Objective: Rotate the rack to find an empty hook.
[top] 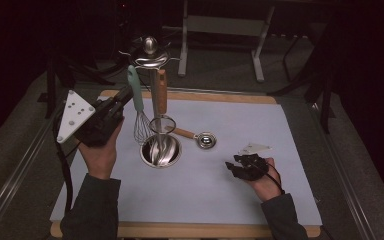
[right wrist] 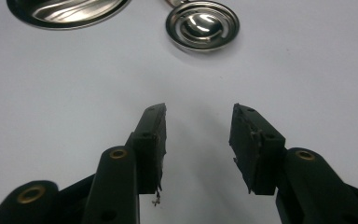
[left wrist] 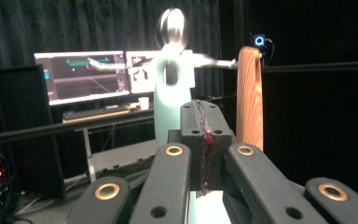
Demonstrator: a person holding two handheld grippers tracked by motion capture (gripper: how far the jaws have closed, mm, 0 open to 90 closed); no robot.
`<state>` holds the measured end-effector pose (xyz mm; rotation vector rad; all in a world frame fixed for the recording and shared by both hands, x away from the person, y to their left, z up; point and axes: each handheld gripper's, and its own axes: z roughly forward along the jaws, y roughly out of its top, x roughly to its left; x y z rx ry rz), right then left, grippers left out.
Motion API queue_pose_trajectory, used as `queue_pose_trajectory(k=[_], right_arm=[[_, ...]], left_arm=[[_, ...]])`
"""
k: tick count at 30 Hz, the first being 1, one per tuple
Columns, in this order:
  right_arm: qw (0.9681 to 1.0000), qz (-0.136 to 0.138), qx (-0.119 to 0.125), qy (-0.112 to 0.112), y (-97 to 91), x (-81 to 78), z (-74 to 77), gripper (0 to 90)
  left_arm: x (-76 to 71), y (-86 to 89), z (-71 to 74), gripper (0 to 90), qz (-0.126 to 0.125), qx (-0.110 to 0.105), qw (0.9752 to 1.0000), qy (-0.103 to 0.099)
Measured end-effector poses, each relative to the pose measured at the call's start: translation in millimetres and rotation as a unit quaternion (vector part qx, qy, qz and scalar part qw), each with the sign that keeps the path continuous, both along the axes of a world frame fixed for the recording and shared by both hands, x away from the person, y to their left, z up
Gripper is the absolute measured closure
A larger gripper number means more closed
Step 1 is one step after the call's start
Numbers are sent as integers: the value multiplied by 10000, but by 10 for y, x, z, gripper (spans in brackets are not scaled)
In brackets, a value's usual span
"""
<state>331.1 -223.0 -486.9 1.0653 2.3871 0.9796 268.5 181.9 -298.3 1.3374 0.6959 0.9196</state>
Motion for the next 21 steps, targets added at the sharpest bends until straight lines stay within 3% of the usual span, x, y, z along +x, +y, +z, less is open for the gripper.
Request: queue_pose_trajectory(k=[8, 18, 21], right_arm=[[9998, -159, 88, 57, -112, 21, -24, 558], [9998, -169, 121, 23, -133, 8, 3, 557], [9997, -194, 132, 27, -143, 11, -2, 558]], left_arm=[[98, -86, 159, 899, 138, 131, 9997, -140], [95, -57, 177, 899, 262, 124, 9994, -205], [131, -1, 179, 899, 260, 94, 9995, -129]])
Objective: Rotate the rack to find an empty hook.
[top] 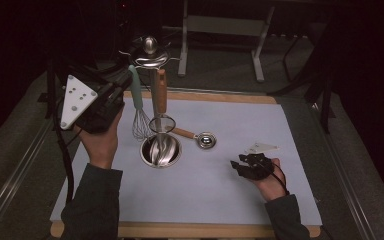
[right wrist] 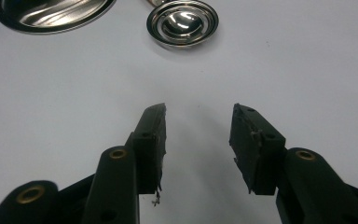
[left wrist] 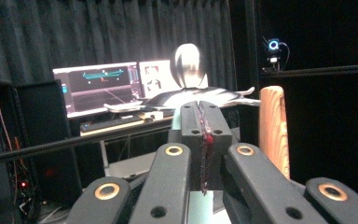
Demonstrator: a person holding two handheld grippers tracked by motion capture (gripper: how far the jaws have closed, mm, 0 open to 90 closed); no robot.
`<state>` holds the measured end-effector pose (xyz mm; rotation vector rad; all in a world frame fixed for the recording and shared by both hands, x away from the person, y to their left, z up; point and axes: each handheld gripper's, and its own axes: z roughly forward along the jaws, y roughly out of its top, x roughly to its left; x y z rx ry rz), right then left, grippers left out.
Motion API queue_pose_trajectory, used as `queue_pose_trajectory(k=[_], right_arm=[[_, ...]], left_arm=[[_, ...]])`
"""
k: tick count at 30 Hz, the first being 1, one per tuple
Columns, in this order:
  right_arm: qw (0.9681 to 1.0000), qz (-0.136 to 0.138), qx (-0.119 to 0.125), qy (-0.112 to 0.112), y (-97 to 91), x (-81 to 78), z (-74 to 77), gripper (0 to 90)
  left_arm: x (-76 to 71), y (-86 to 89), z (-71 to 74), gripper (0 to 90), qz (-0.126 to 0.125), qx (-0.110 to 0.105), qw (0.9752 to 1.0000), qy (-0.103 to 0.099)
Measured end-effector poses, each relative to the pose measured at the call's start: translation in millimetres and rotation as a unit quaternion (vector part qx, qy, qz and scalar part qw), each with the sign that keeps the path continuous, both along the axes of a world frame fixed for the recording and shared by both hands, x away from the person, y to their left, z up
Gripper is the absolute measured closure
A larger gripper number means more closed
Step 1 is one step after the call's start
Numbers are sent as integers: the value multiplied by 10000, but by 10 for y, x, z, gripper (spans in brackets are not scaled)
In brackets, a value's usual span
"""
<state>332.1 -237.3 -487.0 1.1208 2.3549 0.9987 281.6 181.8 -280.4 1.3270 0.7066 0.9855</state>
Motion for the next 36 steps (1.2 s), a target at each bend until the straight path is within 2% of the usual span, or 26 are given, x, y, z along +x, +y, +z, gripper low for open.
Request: queue_pose_trajectory(k=[9, 25, 36], right_arm=[[10000, 62, -13, 18, 37, -4, -13, 558], [10000, 52, 1, 30, 23, -1, -18, 555], [10000, 68, -3, 41, 23, -4, -22, 551]], left_arm=[[21, 46, -1, 897, 120, 13, 9999, 27], [123, 139, 47, 900, 313, 30, 9992, 229], [183, 166, 69, 900, 407, 63, 9987, 292]])
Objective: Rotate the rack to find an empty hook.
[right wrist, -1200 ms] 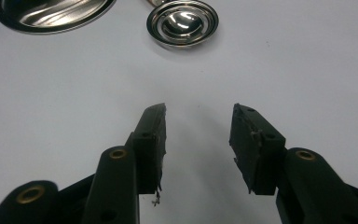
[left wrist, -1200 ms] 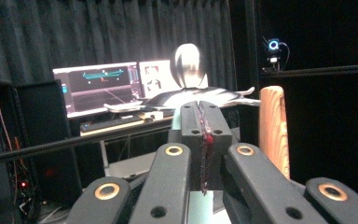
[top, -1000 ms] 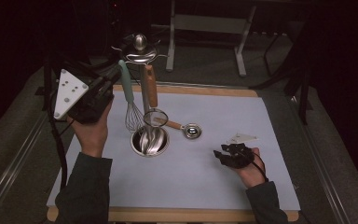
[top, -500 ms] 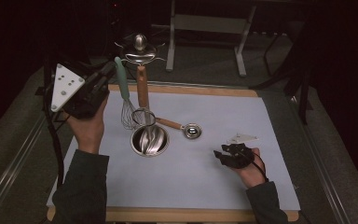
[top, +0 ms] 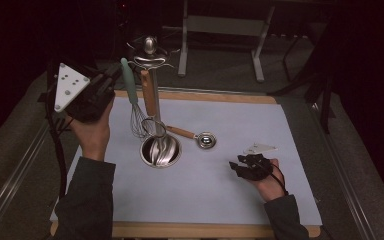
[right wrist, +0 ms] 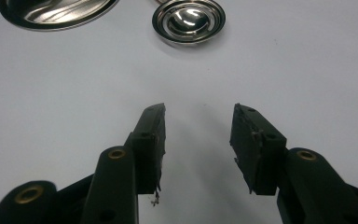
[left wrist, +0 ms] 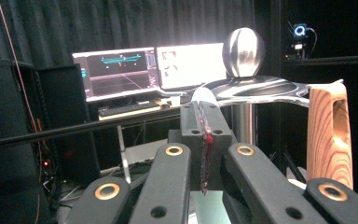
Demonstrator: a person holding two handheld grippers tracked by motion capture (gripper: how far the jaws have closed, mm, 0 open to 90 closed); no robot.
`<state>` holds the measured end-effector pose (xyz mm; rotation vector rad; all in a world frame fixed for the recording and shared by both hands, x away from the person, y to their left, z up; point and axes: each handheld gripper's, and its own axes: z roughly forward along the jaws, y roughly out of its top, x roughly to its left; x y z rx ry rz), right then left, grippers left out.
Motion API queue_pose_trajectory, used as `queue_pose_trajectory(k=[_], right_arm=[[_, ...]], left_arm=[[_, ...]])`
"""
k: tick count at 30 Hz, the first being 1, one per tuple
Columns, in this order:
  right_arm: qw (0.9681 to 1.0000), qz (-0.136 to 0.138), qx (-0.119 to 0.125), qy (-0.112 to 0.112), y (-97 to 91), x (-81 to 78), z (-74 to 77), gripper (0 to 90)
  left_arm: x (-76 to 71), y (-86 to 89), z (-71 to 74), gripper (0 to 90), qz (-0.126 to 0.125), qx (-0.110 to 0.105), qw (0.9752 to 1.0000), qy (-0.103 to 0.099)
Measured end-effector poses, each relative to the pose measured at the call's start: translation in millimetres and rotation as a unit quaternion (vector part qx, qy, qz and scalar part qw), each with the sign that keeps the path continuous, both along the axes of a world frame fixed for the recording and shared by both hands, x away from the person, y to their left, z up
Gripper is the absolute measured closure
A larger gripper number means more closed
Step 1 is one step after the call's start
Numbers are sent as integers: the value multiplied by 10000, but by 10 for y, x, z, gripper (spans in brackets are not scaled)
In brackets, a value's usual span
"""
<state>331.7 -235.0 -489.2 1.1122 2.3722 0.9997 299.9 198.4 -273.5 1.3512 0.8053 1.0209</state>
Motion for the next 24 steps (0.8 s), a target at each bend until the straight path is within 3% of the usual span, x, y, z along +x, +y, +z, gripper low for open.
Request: queue_pose_trajectory(k=[8, 11, 24], right_arm=[[10000, 2, -2, 12, -3, 4, -12, 551], [10000, -7, -3, 28, -6, 3, -17, 551], [10000, -8, -16, 27, -14, 3, -23, 551]], left_arm=[[46, 19, 6, 900, 95, 8, 9999, 60], [89, 49, -4, 900, 142, -22, 9998, 171], [11, -4, 42, 900, 21, 80, 10000, -22]])
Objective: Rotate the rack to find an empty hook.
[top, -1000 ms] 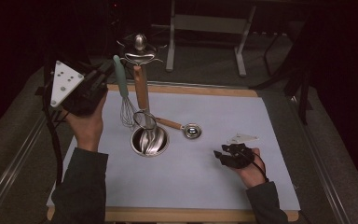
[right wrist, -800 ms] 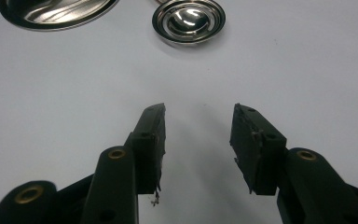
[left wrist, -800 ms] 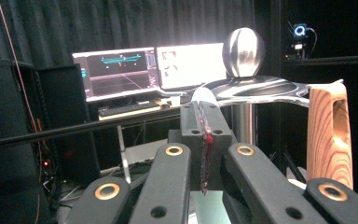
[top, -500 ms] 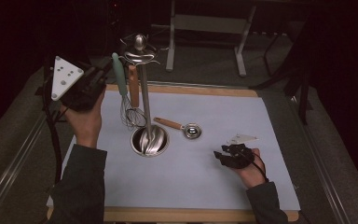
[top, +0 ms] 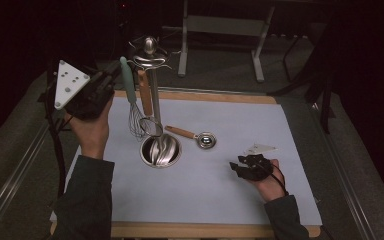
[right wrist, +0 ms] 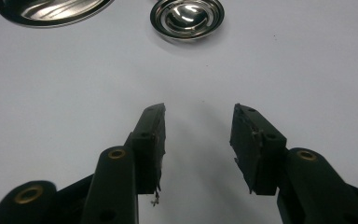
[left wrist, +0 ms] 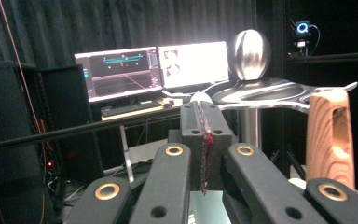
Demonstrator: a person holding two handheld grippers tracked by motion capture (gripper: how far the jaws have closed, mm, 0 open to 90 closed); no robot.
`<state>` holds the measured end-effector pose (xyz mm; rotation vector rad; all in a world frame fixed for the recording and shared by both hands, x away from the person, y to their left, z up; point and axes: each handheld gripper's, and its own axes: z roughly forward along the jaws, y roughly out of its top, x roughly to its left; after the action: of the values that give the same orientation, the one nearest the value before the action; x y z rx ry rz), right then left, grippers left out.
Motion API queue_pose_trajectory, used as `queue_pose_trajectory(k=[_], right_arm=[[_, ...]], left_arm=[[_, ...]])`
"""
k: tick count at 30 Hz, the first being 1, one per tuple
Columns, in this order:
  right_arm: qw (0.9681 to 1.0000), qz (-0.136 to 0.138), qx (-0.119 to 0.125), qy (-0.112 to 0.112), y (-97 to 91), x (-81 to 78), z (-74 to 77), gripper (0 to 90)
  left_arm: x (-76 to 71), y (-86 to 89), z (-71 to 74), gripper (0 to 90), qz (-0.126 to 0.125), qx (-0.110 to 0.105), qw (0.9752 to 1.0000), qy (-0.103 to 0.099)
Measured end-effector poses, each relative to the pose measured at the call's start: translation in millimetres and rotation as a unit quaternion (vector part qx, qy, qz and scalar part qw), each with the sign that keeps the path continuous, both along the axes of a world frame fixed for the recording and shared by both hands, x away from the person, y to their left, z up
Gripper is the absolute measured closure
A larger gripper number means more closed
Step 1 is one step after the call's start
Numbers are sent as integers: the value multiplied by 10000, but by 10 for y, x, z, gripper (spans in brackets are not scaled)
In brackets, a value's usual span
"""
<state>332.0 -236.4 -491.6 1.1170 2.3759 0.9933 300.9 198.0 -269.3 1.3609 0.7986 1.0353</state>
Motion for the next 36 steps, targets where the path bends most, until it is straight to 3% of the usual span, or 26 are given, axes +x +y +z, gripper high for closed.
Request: queue_pose_trajectory(k=[6, 24, 36], right_arm=[[10000, -9, 12, -2, -7, 0, -1, 551], [10000, -25, 23, 3, -12, -4, 2, 551], [10000, -18, 17, 3, -14, 1, -8, 550]], left_arm=[[27, -16, 30, 900, 68, 104, 9999, 27], [167, 11, 37, 900, 196, 12, 9997, 161], [261, -1, 89, 900, 297, 195, 9990, 283]])
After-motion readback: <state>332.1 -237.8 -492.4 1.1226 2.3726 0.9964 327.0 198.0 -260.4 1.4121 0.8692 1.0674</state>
